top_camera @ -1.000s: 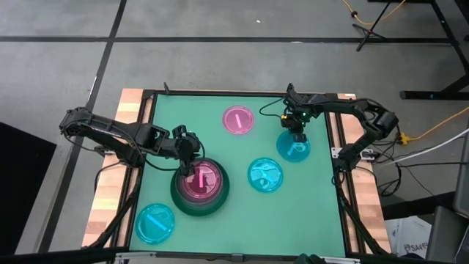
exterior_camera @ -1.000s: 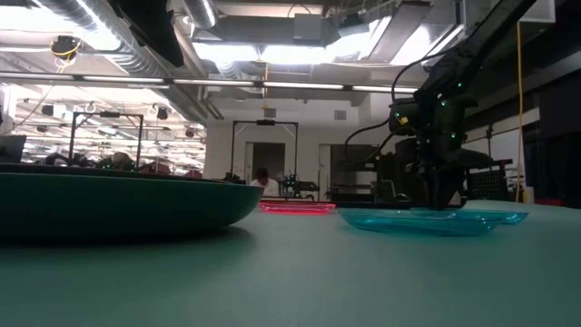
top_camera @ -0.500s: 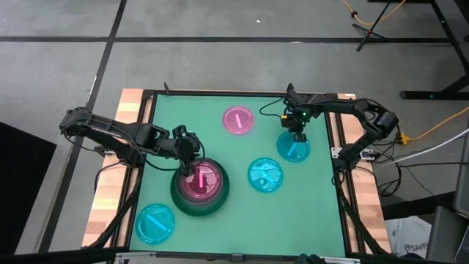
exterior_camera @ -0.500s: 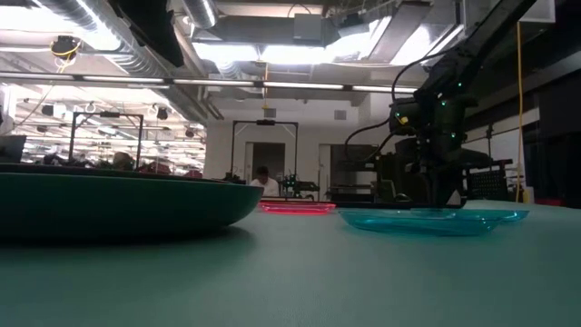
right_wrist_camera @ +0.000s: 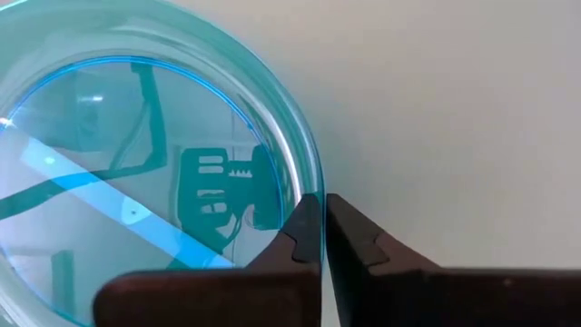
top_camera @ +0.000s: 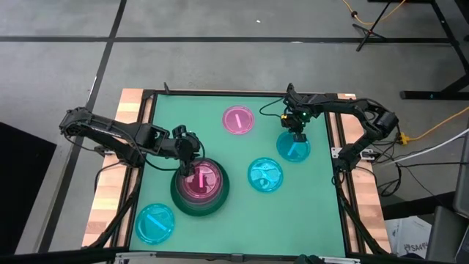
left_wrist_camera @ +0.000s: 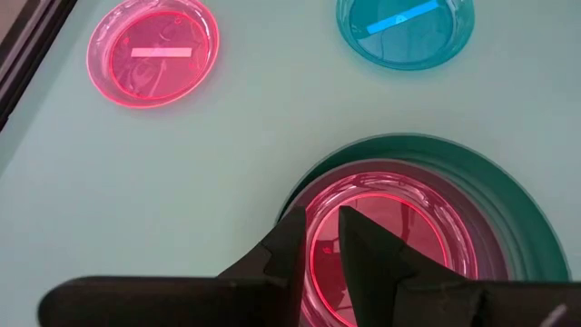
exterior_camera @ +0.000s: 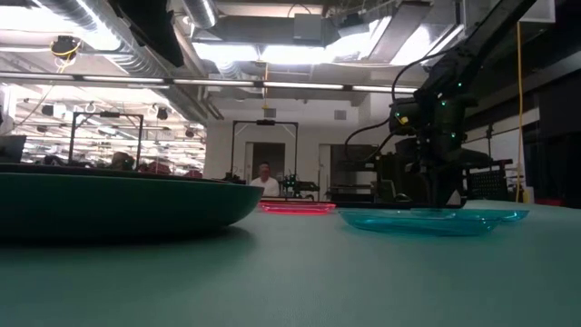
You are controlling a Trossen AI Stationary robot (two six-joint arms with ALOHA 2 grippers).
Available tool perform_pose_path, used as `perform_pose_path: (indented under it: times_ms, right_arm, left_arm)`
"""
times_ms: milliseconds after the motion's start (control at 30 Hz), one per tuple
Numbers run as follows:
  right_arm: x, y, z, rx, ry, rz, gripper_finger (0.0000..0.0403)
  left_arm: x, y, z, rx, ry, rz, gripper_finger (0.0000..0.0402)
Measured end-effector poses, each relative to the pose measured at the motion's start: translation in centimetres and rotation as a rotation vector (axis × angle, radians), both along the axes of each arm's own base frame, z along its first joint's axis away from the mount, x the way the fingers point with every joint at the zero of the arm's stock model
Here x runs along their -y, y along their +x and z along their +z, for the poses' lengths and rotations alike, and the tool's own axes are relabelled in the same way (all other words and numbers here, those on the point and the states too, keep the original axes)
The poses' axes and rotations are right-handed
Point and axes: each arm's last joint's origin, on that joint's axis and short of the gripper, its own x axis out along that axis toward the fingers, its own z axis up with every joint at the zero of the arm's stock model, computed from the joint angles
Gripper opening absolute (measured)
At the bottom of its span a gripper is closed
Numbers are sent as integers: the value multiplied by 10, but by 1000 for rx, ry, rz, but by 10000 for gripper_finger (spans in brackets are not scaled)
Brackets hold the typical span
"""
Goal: Stack plastic plates
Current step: Stack the top light blue plate on top of the stacked light pink plate
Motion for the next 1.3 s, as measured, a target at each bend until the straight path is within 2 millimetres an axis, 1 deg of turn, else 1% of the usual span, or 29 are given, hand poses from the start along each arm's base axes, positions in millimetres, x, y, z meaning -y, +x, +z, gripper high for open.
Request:
perform_pose_path:
  times_ms: [367,533,900,1300]
  right_arm:
    - [-2,1,1,43,57,10,0]
    - [-2,1,1,47,54,10,0]
    - [4,7,2,105,2,9,0]
    - [13,17,6,213,-90,-8,0]
  left_arm:
    - [0,0,0,0,-1,1,61]
    - [0,2,1,20,-4,1,61]
    - [1,10,7,123,-24,1,61]
    - [-12,14,9,158,-27,60,61]
